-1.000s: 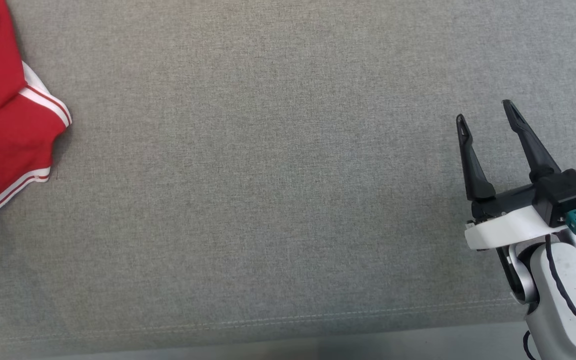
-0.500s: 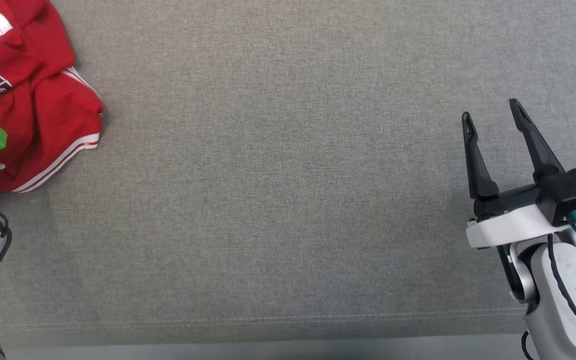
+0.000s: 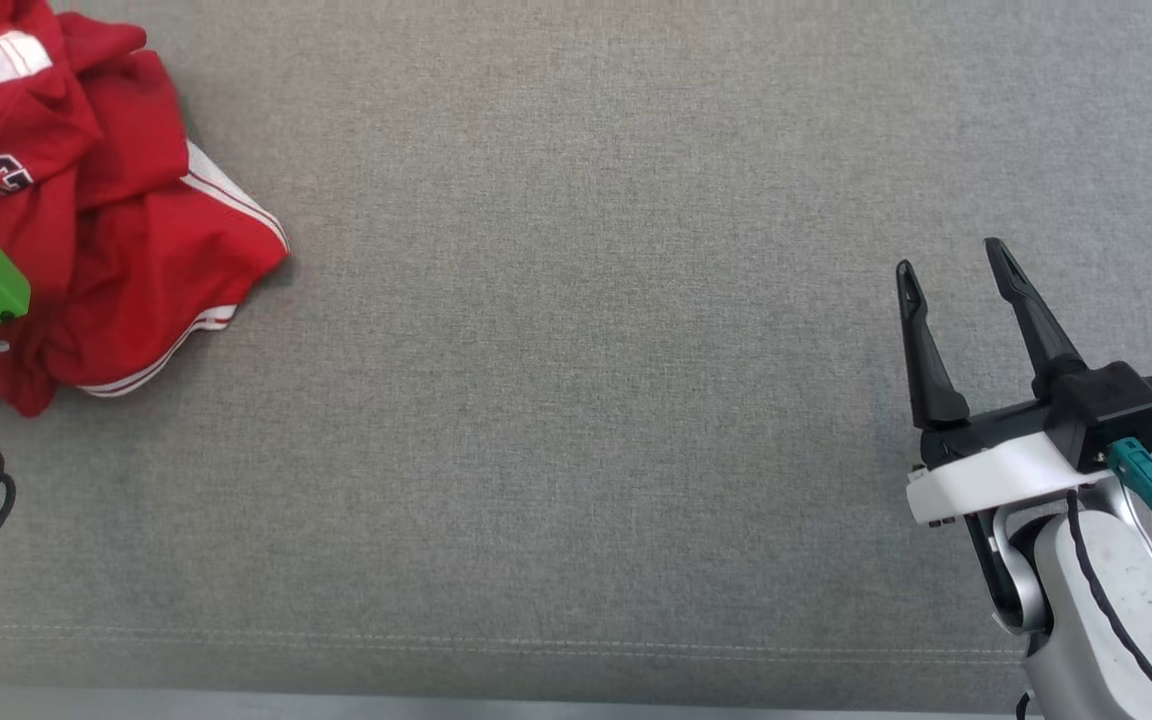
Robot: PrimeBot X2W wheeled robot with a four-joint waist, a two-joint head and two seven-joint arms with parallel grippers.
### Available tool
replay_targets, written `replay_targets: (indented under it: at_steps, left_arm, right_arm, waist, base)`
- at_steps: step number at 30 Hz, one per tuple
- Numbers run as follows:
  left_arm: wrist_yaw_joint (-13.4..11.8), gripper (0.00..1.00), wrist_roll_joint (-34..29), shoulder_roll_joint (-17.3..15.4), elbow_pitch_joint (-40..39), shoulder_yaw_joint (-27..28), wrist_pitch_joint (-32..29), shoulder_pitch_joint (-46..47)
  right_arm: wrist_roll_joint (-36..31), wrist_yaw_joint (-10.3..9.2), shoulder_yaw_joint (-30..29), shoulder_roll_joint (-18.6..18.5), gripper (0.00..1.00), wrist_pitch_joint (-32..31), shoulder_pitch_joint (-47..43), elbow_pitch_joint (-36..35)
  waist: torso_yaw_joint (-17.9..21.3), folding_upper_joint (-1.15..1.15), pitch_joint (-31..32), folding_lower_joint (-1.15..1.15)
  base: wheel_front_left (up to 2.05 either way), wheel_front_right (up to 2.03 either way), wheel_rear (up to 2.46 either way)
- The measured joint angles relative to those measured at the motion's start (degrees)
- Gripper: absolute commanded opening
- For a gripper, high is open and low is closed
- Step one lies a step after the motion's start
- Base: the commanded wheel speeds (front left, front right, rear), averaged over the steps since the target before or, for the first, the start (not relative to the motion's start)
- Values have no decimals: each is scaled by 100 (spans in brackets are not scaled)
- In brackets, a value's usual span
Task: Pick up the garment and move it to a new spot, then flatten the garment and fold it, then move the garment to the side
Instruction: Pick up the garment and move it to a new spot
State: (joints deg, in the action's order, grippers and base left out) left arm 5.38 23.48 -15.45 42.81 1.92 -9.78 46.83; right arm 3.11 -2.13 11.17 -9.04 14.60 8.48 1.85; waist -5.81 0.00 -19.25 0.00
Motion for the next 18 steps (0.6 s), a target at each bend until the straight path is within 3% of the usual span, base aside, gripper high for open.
replay_targets:
  at_steps: [8,13,18]
  left_arm:
    - [-51,0,-8,-444,475,231,-31,-360]
    - [-59,0,13,-374,628,238,-60,-509]
    - [-34,0,26,-88,719,126,-48,-600]
  right_arm:
    - [25,5,13,14,100,0,-112,57]
    - [25,10,55,34,100,0,-155,69]
    - [38,10,10,7,100,0,-204,108]
  waist:
    - [-146,0,246,0]
    - [-178,0,247,0]
    - [-222,0,288,0]
  base:
    - [0,0,0]
    - [0,0,0]
    - [0,0,0]
